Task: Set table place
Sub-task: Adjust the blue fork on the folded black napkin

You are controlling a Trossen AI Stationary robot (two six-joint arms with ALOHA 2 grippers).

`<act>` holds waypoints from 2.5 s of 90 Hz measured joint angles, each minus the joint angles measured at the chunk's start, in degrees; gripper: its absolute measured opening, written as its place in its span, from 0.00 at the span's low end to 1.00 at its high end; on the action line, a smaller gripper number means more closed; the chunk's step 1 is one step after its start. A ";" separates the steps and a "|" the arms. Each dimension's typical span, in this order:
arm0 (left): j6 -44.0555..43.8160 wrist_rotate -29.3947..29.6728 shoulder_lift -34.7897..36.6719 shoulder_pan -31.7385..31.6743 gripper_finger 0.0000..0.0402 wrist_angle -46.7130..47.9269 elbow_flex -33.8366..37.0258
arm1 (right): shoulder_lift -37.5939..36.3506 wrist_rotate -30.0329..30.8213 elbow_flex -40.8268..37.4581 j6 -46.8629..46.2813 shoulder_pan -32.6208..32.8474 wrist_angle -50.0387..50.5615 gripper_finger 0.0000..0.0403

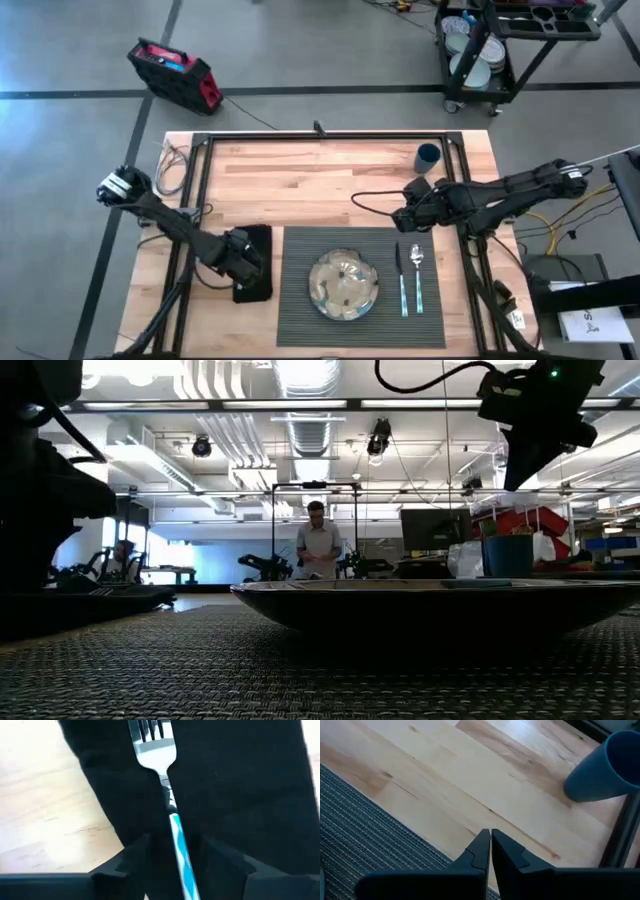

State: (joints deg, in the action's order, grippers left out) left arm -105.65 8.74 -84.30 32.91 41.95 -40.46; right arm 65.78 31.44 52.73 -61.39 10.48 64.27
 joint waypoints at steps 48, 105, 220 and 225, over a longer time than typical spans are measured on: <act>1.68 -0.28 -2.87 0.07 0.05 3.94 -2.50 | 0.00 -0.38 -2.43 -0.64 0.00 -0.26 0.00; -0.16 -0.44 -2.30 0.07 0.02 10.08 -9.12 | 0.00 -0.39 -2.43 -0.59 0.00 -0.28 0.00; -14.88 5.15 -5.33 2.69 0.38 -1.61 -7.44 | -0.35 -3.54 -2.37 -1.05 0.00 -0.27 0.00; -14.88 5.20 -4.64 2.69 0.40 -1.46 -7.44 | -0.56 -4.38 -1.86 -1.00 0.00 -0.27 0.00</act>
State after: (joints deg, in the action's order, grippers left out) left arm -120.53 13.93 -88.94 35.59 40.49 -47.90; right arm 65.22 27.06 50.87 -62.39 10.48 63.99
